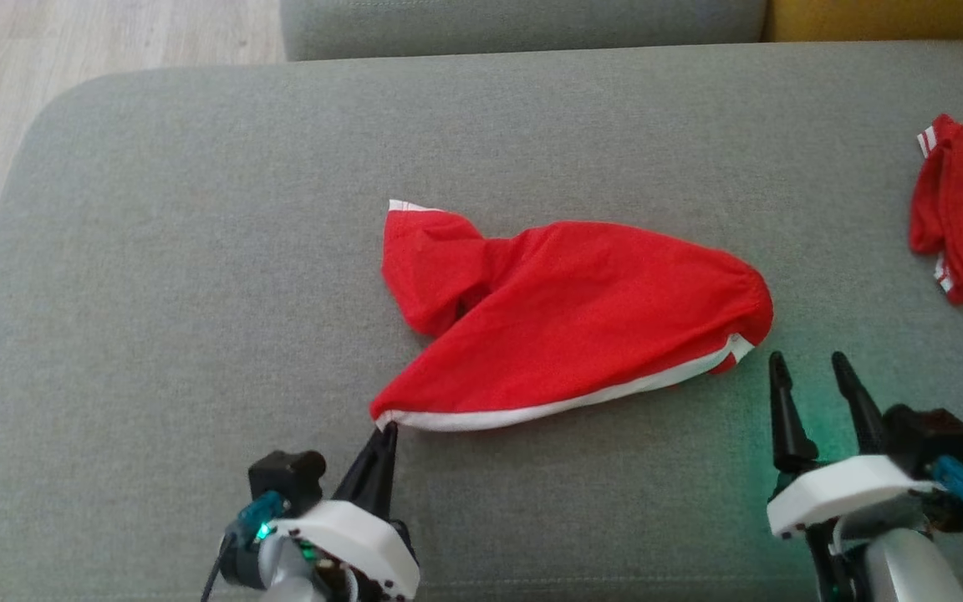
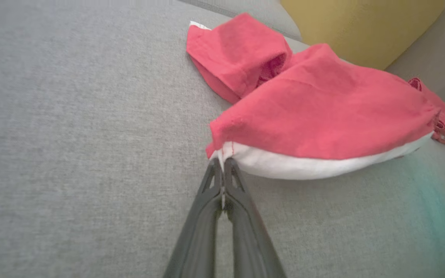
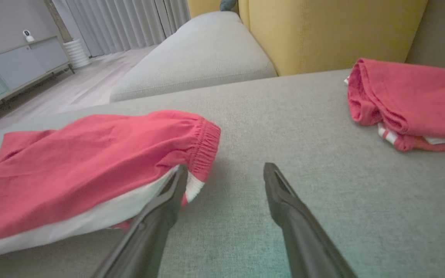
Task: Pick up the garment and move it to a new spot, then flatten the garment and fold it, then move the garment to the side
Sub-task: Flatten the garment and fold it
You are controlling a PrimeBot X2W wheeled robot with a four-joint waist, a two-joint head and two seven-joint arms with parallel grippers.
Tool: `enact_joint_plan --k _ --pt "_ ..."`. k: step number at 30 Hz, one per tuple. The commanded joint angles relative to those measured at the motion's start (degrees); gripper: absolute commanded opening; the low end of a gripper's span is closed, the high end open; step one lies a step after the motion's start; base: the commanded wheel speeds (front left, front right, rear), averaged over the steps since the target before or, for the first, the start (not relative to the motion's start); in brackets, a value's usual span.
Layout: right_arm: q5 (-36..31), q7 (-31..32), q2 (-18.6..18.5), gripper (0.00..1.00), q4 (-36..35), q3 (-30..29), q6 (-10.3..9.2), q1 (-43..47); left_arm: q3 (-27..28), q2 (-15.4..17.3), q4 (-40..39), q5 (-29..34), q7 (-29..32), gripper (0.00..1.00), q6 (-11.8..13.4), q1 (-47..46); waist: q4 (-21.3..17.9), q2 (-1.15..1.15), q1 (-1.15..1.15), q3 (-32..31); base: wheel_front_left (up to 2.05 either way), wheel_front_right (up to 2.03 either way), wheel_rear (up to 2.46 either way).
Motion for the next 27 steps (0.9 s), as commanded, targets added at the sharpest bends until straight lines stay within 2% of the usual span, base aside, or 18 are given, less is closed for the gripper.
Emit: enact_joint_plan --k 1,7,15,16,17,18,20,21,22,24,27 --pt "0.2 0.5 -0.2 1.00 -0.3 1.6 0.37 -3.2 2.0 0.7 -2.3 -0.1 -0.8 0.00 0.6 -2.5 0.2 0.00 0.00 0.2 0.00 0.00 0.00" --pt "1.0 1.7 -0.2 1.00 6.5 3.8 0.37 -7.1 2.0 0.8 -3.8 0.1 -1.0 0.00 0.7 -2.5 0.9 0.00 0.00 0.8 0.00 0.00 0.00" --pt "4.6 0.1 -0.2 1.00 14.6 6.7 0.37 -11.6 1.8 1.0 -4.6 0.2 -1.1 0.00 0.9 -2.7 1.8 0.00 0.00 1.3 0.00 0.00 0.00" --pt "4.8 -0.4 -0.2 0.89 15.3 7.0 0.37 -12.0 1.8 1.0 -4.7 0.1 -1.2 0.00 0.9 -2.7 1.9 0.00 0.00 1.3 0.00 0.00 0.00" --pt "5.1 -0.9 -0.2 0.62 15.8 7.4 0.37 -12.4 1.9 1.0 -4.7 0.1 -1.2 0.00 1.0 -2.7 2.0 0.00 0.00 1.3 0.00 0.00 0.00" --pt "5.4 -1.3 -0.2 0.41 16.2 7.8 0.37 -12.7 1.9 1.1 -4.8 0.1 -1.2 0.00 1.0 -2.7 2.1 0.00 0.00 1.2 0.00 0.00 0.00" --pt "5.9 -2.1 -0.2 0.15 17.0 8.5 0.37 -13.1 1.9 1.1 -4.8 0.0 -1.2 0.00 1.0 -2.5 2.1 0.00 0.00 1.0 0.00 0.00 0.00" --pt "6.2 -2.2 -0.2 0.08 17.4 8.8 0.37 -13.3 2.0 1.2 -4.8 0.0 -1.2 0.00 1.1 -2.4 2.0 0.00 0.00 0.9 0.00 0.00 0.00" --pt "6.4 -2.3 -0.2 0.09 17.9 9.1 0.37 -13.4 2.0 1.2 -4.8 -0.1 -1.3 0.00 1.1 -2.3 2.0 0.00 0.00 0.7 0.00 0.00 0.00" --pt "6.4 -2.5 -0.2 0.21 18.8 9.3 0.37 -13.6 2.1 1.3 -4.8 -0.2 -1.3 0.00 1.2 -2.2 1.9 0.00 0.00 0.5 0.00 0.00 0.00" --pt "6.2 -2.6 -0.2 0.31 20.1 9.4 0.37 -14.4 2.1 1.3 -4.9 -0.2 -1.3 0.00 1.3 -2.0 1.8 0.00 0.00 0.3 0.00 0.00 0.00"
